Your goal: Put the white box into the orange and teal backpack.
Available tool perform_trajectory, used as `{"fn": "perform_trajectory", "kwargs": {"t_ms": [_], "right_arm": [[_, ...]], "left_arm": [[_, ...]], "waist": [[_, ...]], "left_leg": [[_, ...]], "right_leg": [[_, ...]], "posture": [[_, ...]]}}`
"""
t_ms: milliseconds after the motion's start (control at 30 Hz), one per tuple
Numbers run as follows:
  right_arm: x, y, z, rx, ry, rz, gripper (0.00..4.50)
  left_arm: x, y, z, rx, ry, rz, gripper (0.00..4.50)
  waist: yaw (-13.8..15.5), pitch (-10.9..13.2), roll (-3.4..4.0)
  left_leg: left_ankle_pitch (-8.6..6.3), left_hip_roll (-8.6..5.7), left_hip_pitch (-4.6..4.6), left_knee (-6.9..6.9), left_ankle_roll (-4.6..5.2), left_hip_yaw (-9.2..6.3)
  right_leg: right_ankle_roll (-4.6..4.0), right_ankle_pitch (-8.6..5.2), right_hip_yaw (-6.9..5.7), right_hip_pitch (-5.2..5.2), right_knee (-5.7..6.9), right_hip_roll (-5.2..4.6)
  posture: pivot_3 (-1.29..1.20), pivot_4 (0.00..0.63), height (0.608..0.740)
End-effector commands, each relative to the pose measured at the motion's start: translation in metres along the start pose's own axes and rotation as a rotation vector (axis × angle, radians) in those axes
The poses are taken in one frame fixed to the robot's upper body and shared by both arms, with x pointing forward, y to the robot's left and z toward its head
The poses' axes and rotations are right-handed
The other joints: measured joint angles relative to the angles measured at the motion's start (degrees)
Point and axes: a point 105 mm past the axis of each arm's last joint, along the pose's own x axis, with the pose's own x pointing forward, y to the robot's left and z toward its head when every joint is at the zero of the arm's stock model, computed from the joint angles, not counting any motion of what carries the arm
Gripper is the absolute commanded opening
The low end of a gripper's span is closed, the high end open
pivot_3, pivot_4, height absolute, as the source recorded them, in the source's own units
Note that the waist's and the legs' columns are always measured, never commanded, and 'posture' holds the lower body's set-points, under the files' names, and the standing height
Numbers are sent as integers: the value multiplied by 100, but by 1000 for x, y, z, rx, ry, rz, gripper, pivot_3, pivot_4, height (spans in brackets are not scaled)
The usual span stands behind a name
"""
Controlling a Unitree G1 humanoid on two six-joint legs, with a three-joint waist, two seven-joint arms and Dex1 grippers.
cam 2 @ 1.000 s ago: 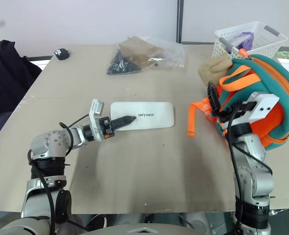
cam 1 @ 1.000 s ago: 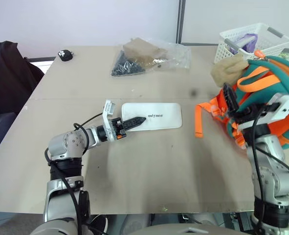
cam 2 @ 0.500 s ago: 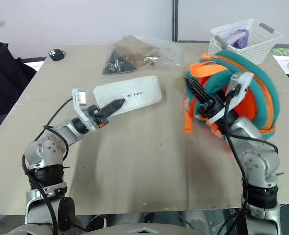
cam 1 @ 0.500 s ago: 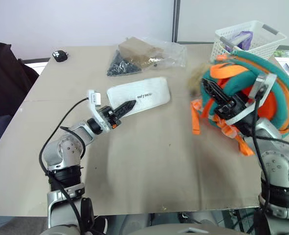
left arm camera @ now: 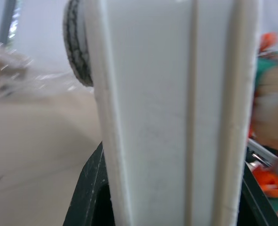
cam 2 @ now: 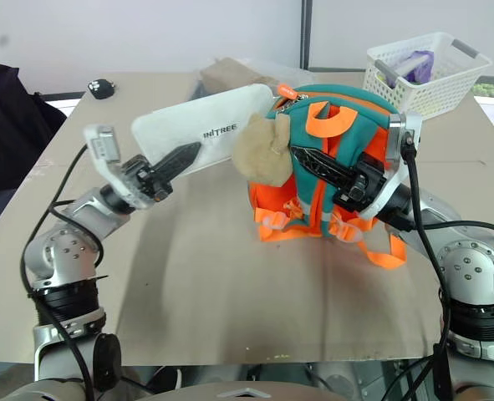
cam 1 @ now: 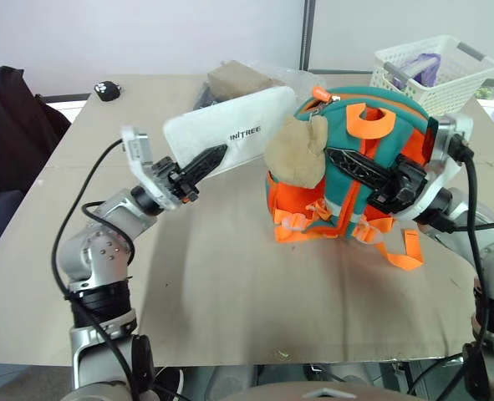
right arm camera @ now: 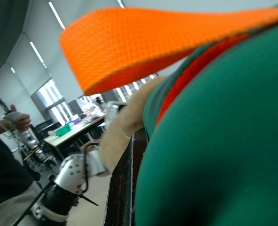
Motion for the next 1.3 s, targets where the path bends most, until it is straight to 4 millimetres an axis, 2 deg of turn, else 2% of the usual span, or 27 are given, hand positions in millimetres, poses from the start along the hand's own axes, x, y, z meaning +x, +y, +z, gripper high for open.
{"fn": "perform_trajectory", "kwargs": {"t_ms": [33, 167, 400, 500, 700, 967, 1167, 1267, 1300], "right_arm": [[-1, 0, 12, -47, -56, -17, 26], [-3, -8, 9, -43, -54, -43, 26], [-3, -15, 5, -45, -46, -56, 26], [-3, -13, 4, -42, -49, -49, 26], [-5, -9, 3, -34, -55, -44, 26], [-9, -7, 4, -46, -63, -66, 26], [-12, -8, 1, -52, -61, -91, 26], [-13, -7, -2, -47, -59, -92, 26], [-13, -6, -3, -45, -58, -91, 26]], "left_arm": [[-8, -19, 24, 43, -86, -90, 1206], [-15, -24, 41, 31, -150, -108, 1206], [-21, -34, 32, 55, -106, -142, 1206], [-13, -22, 23, 118, -85, -101, 1206], [2, -8, 22, 207, -96, -89, 1206], [5, -13, 3, 222, 39, -241, 1206], [-2, -11, 13, 157, 82, -314, 1206], [5, -6, 8, 180, 141, -344, 1206], [15, -3, 4, 211, 156, -349, 1206]], "waist": [[-3, 0, 0], [8, 2, -4], [13, 5, -9], [34, 5, -10], [40, 5, -10], [18, 5, -10], [2, 5, -10], [16, 6, -11], [18, 6, -11]], "left_leg": [[0, 0, 0, 0, 0, 0], [0, -1, 0, 4, 0, 0], [0, -3, 0, 5, 0, 2], [1, -4, 1, 5, -1, -1], [1, -5, 2, 6, 0, -1], [0, -4, 0, 5, 0, -2], [0, -5, 2, 7, 1, 0], [0, -5, 2, 7, 1, -3], [0, -5, 2, 7, 1, -4]], "right_leg": [[0, 0, -1, -1, 2, 1], [0, 0, -1, 0, 4, 1], [0, 0, 1, 1, 3, 1], [0, 0, -3, 2, 4, 1], [0, 0, -3, 4, 4, 2], [0, 0, -4, 2, 1, 3], [0, 0, -5, 3, 7, 7], [0, 0, -8, 3, 8, 10], [0, 0, -11, 4, 8, 15]], "posture": [[0, 150, 725], [0, 150, 725], [0, 150, 725], [0, 150, 725], [0, 150, 725], [0, 150, 725], [0, 150, 725], [0, 150, 725], [0, 150, 725]]}}
